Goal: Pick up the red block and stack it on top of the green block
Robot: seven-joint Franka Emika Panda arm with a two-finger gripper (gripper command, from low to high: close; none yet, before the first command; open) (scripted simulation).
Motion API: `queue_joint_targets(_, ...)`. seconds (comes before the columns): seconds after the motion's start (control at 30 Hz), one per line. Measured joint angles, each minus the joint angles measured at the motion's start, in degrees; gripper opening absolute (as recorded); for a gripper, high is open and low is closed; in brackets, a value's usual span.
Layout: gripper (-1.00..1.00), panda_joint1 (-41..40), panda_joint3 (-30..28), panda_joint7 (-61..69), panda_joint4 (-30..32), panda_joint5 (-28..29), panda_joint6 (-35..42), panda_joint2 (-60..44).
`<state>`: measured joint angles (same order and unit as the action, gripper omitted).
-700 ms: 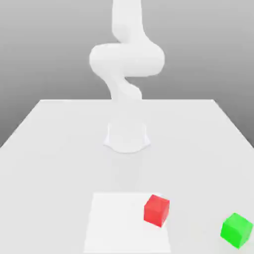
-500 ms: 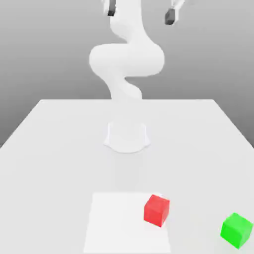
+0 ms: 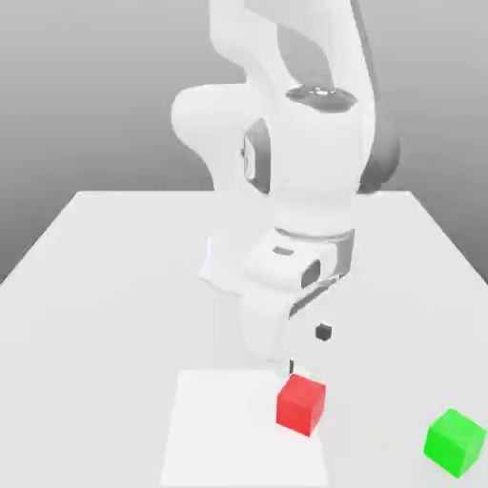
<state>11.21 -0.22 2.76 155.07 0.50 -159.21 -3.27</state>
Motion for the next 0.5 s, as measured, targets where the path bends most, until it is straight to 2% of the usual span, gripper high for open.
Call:
queue_joint_targets(0.17, 0.00, -0.35, 0.37, 1.29, -0.94, -0.53, -8.55, -10.29)
queue_joint_targets(0.2, -1.00, -0.32, 0.32, 1.28, -1.15, -0.47, -9.88, -11.86)
queue_joint_targets(0.4, -1.00, -0.34, 0.33, 1.18, -1.25, -0.33, -10.43, -12.65)
queue_joint_targets(0.5, -1.00, -0.49, 0.51, 1.24, -0.73, -0.48, -7.29, -8.92)
